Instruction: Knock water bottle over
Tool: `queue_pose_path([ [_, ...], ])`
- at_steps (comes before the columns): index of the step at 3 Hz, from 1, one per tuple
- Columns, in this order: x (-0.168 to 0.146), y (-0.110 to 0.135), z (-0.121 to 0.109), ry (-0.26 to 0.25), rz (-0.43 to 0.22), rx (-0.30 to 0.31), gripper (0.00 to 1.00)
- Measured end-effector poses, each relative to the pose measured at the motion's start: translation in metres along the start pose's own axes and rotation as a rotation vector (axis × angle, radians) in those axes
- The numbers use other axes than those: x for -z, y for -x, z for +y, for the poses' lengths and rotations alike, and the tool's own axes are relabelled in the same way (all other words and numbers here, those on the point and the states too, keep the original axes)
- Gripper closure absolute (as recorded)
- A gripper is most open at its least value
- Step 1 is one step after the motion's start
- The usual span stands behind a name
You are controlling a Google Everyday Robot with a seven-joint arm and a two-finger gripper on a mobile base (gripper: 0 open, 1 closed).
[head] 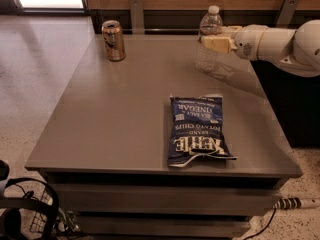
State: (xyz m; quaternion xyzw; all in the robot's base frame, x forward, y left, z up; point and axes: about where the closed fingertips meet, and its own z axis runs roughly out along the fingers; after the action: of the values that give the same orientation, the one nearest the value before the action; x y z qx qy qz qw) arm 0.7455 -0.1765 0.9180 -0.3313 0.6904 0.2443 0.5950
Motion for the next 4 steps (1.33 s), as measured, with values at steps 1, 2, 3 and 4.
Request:
queue_pose_path([
  [1, 0.012, 0.012, -0.005, 0.012, 0.065, 0.04, 1.0],
  [2, 0.035, 0.031, -0.014, 0.024, 0.179, 0.105, 1.0],
  [3, 0.047, 0.041, -0.015, 0.042, 0.275, 0.152, 1.0],
  [4, 0.049, 0.042, -0.008, 0.059, 0.389, 0.203, 1.0],
])
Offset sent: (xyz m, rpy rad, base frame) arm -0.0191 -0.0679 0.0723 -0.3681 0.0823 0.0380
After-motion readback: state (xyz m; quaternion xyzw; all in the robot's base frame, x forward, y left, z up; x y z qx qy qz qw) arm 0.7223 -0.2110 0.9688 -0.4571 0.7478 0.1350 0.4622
